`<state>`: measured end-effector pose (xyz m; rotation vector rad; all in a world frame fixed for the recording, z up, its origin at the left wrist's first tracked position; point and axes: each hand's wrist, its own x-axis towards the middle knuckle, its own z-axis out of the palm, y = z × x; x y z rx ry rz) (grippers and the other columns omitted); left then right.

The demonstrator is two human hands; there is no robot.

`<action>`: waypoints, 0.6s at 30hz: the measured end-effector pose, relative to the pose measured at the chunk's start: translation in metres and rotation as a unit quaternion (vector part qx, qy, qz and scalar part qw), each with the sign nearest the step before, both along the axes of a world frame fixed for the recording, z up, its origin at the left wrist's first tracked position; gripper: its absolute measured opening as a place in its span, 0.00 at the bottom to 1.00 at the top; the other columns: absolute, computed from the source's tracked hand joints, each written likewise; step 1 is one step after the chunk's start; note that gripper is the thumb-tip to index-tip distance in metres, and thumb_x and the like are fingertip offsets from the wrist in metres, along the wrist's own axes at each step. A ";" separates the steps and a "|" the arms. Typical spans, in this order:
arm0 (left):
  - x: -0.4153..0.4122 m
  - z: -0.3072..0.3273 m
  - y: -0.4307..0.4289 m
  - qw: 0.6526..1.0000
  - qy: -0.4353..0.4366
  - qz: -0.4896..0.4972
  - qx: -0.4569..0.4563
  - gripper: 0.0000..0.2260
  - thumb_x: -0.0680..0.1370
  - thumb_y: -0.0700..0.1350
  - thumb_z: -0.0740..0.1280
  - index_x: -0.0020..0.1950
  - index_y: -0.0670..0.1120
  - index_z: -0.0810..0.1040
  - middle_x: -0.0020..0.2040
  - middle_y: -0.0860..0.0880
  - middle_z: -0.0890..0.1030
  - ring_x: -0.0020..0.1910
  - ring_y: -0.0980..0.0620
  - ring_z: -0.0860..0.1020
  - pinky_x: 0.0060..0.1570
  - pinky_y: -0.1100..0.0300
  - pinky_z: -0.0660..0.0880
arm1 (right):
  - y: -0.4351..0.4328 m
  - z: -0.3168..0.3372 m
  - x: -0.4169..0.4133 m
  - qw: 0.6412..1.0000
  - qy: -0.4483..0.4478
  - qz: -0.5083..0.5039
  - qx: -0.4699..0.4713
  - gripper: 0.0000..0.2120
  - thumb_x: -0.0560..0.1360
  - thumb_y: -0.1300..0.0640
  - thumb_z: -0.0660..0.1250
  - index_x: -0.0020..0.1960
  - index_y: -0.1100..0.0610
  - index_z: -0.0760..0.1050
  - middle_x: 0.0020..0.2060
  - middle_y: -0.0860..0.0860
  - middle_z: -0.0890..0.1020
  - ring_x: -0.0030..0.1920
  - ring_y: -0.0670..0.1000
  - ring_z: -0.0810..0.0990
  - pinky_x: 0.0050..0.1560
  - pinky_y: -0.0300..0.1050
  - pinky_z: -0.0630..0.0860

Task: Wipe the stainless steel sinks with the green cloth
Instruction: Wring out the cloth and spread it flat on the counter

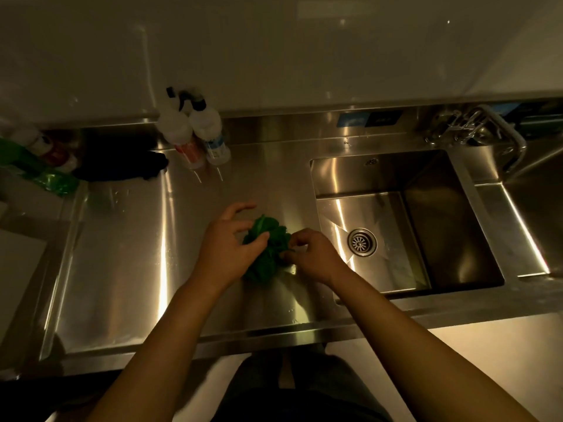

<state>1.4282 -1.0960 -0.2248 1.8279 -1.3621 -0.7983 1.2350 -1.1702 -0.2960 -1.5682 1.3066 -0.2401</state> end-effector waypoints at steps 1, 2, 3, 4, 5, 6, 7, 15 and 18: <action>0.002 -0.005 0.003 1.000 -0.013 0.017 0.006 0.07 0.75 0.43 0.77 0.49 0.55 0.86 0.70 0.55 0.76 0.61 0.70 0.71 0.57 0.83 0.63 | 0.002 -0.004 0.001 1.000 0.012 -0.012 -0.007 0.11 0.71 0.57 0.78 0.50 0.59 0.81 0.53 0.50 0.80 0.53 0.48 0.78 0.47 0.35 0.73; 0.006 -0.010 0.006 0.999 -0.027 0.041 0.007 0.08 0.75 0.43 0.77 0.48 0.55 0.85 0.69 0.54 0.76 0.61 0.69 0.69 0.56 0.84 0.61 | 0.002 -0.008 -0.001 0.999 0.026 -0.025 -0.016 0.11 0.71 0.57 0.78 0.50 0.59 0.81 0.52 0.51 0.80 0.53 0.49 0.78 0.49 0.39 0.75; 0.012 -0.012 0.009 0.997 -0.039 0.068 0.003 0.08 0.74 0.42 0.77 0.48 0.55 0.85 0.69 0.52 0.77 0.62 0.68 0.68 0.56 0.85 0.59 | 0.001 -0.010 -0.006 0.998 0.040 -0.040 -0.026 0.11 0.71 0.58 0.78 0.50 0.60 0.81 0.52 0.52 0.80 0.53 0.50 0.78 0.51 0.41 0.75; 0.020 -0.014 0.013 0.994 -0.049 0.096 -0.005 0.09 0.74 0.42 0.78 0.47 0.55 0.84 0.69 0.51 0.77 0.63 0.65 0.68 0.57 0.84 0.59 | -0.002 -0.011 -0.014 0.997 0.050 -0.054 -0.035 0.11 0.71 0.58 0.77 0.50 0.61 0.81 0.52 0.54 0.80 0.53 0.51 0.79 0.53 0.42 0.75; 0.029 -0.015 0.017 0.991 -0.061 0.122 -0.013 0.09 0.73 0.42 0.78 0.47 0.55 0.83 0.69 0.51 0.77 0.65 0.61 0.69 0.60 0.81 0.61 | -0.005 -0.011 -0.023 0.995 0.059 -0.063 -0.043 0.10 0.72 0.58 0.77 0.50 0.61 0.81 0.52 0.54 0.81 0.53 0.51 0.79 0.53 0.41 0.74; 0.040 -0.014 0.021 0.986 -0.077 0.146 -0.017 0.09 0.73 0.42 0.78 0.47 0.55 0.83 0.69 0.51 0.77 0.68 0.55 0.70 0.66 0.72 0.65 | -0.009 -0.012 -0.034 0.994 0.070 -0.071 -0.051 0.10 0.72 0.58 0.77 0.50 0.61 0.82 0.52 0.54 0.81 0.53 0.51 0.79 0.53 0.41 0.74; 0.051 -0.014 0.026 0.981 -0.090 0.171 -0.019 0.09 0.73 0.42 0.78 0.48 0.54 0.83 0.69 0.51 0.77 0.69 0.50 0.71 0.69 0.60 0.69 | -0.013 -0.011 -0.045 0.992 0.082 -0.080 -0.059 0.09 0.72 0.58 0.77 0.49 0.60 0.82 0.52 0.53 0.81 0.52 0.50 0.79 0.53 0.41 0.74; 0.129 0.003 0.067 0.940 -0.125 0.315 -0.045 0.14 0.75 0.49 0.74 0.59 0.58 0.80 0.69 0.47 0.76 0.67 0.44 0.75 0.65 0.45 0.75 | -0.040 -0.013 -0.092 0.966 0.114 -0.211 -0.096 0.09 0.75 0.56 0.74 0.53 0.57 0.79 0.49 0.54 0.81 0.45 0.49 0.80 0.38 0.37 0.71; 0.121 -0.011 0.082 0.950 -0.210 0.231 0.014 0.09 0.75 0.46 0.77 0.53 0.45 0.84 0.67 0.46 0.76 0.64 0.40 0.76 0.62 0.44 0.74 | -0.037 -0.012 -0.083 0.970 0.094 -0.203 -0.092 0.19 0.75 0.57 0.74 0.65 0.56 0.76 0.60 0.56 0.79 0.56 0.54 0.81 0.51 0.45 0.81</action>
